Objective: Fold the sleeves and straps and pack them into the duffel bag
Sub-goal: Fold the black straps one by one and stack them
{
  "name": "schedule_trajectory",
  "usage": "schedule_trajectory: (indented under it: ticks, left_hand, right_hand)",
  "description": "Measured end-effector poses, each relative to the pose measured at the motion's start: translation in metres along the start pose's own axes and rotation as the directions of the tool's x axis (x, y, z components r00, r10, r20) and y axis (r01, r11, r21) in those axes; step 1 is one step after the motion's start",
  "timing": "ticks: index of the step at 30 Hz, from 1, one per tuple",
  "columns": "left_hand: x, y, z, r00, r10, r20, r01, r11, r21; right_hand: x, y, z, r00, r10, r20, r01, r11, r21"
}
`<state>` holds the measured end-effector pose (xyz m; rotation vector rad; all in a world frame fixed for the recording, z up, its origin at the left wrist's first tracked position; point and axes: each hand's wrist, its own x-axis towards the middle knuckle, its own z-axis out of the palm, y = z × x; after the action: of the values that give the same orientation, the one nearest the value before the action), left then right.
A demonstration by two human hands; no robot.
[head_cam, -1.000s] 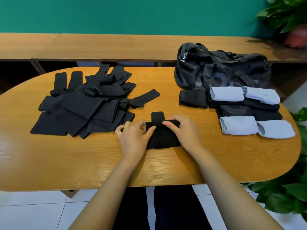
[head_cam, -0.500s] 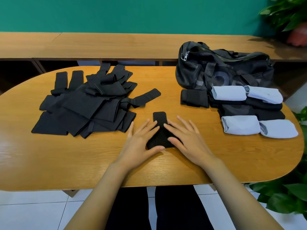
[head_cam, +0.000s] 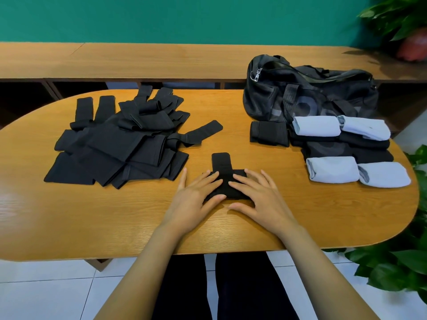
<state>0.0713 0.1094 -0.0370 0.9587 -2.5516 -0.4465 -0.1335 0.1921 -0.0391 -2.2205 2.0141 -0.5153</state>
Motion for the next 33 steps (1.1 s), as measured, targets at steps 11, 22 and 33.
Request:
schedule_trajectory:
  ticks: [11,22,33]
  left_hand:
    - [-0.004,0.000,0.000,0.994,0.045,-0.099,-0.047,0.999,-0.018]
    - [-0.007,0.003,-0.002,0.971,0.035,-0.236,-0.061,0.993,-0.104]
    - [0.011,0.011,0.000,0.901,-0.313,-0.300,0.221,0.927,-0.301]
  right_hand:
    - [-0.002,0.001,0.004,0.988,-0.018,-0.156,0.018,1.000,0.003]
    - [0.002,-0.003,-0.002,0.949,-0.024,-0.315,0.045,0.997,0.060]
    - [0.032,-0.013,-0.018,0.919,0.170,-0.356,-0.107,0.976,0.192]
